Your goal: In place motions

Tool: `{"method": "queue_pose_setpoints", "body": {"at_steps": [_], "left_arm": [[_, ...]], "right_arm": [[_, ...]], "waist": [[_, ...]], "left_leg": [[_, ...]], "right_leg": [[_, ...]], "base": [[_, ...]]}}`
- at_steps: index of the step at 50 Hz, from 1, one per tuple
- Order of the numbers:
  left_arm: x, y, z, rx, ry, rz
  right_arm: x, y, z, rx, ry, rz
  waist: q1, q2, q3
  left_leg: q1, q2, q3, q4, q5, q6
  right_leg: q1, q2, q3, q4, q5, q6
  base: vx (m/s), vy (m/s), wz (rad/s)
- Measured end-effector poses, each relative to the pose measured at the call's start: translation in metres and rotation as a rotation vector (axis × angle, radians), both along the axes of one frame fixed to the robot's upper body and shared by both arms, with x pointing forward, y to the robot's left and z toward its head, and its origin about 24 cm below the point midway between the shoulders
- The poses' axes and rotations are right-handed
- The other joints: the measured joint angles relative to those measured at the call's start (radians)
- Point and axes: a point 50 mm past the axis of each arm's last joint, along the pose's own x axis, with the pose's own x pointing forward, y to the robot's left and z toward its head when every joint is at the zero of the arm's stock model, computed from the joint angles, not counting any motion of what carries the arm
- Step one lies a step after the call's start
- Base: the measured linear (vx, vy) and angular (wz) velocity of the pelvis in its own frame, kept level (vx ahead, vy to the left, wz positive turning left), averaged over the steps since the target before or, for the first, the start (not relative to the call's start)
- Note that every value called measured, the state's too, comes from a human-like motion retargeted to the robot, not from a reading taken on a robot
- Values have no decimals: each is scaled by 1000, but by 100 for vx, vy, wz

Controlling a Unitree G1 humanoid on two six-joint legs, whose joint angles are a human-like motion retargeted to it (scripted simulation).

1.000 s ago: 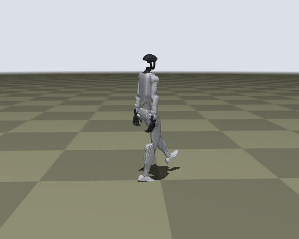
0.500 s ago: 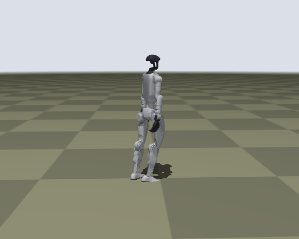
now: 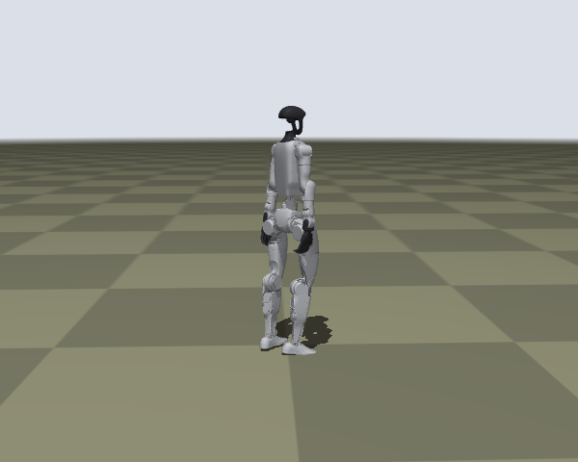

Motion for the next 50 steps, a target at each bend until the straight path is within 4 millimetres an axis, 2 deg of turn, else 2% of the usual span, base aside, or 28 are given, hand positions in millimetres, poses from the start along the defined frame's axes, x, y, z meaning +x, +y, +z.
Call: {"method": "queue_pose_setpoints", "body": {"at_steps": [5, 8, 10, 13, 18, 20, 23, 25, 27, 32, 38, 43, 45, 47, 50], "left_arm": [[-6, 10, 2, 27, 16, 27], [-6, 17, 3, 52, 13, 57], [-6, 24, 4, 66, 15, 68], [0, 34, 5, 85, 31, 40], [16, 46, 5, 119, 3, -28], [27, 48, 4, 117, -36, -29], [46, 46, 3, 107, -87, -28], [58, 45, 3, 100, -110, -41], [58, 41, 2, 88, -109, -70], [74, 33, 0, 61, -162, -122], [76, 26, -1, 40, -191, -129], [55, 24, -1, 35, -125, -102], [41, 21, -1, 31, -84, -86], [29, 18, 0, 28, -45, -62], [16, 20, 2, 31, 4, -30]], "right_arm": [[-7, -2, 0, -15, 11, 6], [-5, 0, 0, -17, -3, 27], [-2, 2, -1, -23, -20, 40], [-1, 6, -2, -27, -46, 29], [-5, 11, -2, -1, -72, -66], [-3, 13, -2, 11, -80, -105], [5, 14, -2, 37, -106, -181], [10, 16, -2, 62, -125, -249], [1, 20, -2, 71, -109, -318], [-6, 18, -2, 56, -78, -323], [-17, 18, -1, 65, -20, -262], [-21, 20, -1, 66, -15, -291], [-23, 18, -1, 44, -19, -305], [-21, 13, -1, 2, -30, -282], [-10, 4, -1, -59, -55, -195]], "waist": [[8, -2, 0], [14, 5, 13], [4, 11, 39], [-40, 5, 80], [-88, -39, 108], [-87, -65, 114], [-45, -129, 107], [-81, -157, 104], [-221, -34, 182], [-250, -30, 191], [-216, -53, 185], [-174, -61, 161], [-247, -10, 184], [-272, 12, 188], [-62, -33, 125]], "left_leg": [[4, 0, -18, 5, -19, 8], [2, 26, -10, 13, -28, -1], [13, 48, -13, 18, -27, 1], [30, 59, -52, 30, -22, 8], [55, 38, -95, 42, -22, 32], [67, 17, -80, 37, -24, 51], [72, -55, -12, 8, -14, 88], [66, -95, -36, -1, 1, 110], [82, 49, -193, 34, -3, 94], [87, 52, -219, 28, 6, 98], [100, 37, -195, 26, 3, 97], [103, 34, -164, 24, -5, 87], [93, 91, -247, 40, -6, 70], [84, 113, -273, 44, -7, 58], [87, 64, -56, 21, -26, 54]], "right_leg": [[-15, -16, -17, 82, -32, 11], [-68, -11, -4, 231, -34, -4], [-110, 4, 14, 344, -36, -30], [-148, -17, -28, 361, -37, -19], [-269, -93, -49, 211, -7, -3], [-362, -113, 19, 174, -8, 6], [-578, -135, 169, 225, -47, -14], [-711, -213, 229, 296, -76, -3], [-606, -240, 52, 158, -17, 5], [-675, -267, 132, 130, -20, 12], [-600, -259, 87, 131, -7, 9], [-438, -209, 29, 198, 32, 4], [-287, -169, -132, 176, 85, -4], [-174, -128, -205, 201, 105, -2], [-166, -67, 5, 352, 66, -11]], "base": [[32, -18, 5], [26, -21, -23], [21, -21, 2], [20, -19, 58], [14, -19, 49], [1, -14, -26], [-7, -6, -76], [-6, -2, 113], [4, 1, 266], [1, -2, 43], [0, 0, -13], [-1, 3, -21], [-6, 10, 152], [-9, 12, 20], [-16, 16, -276]]}}
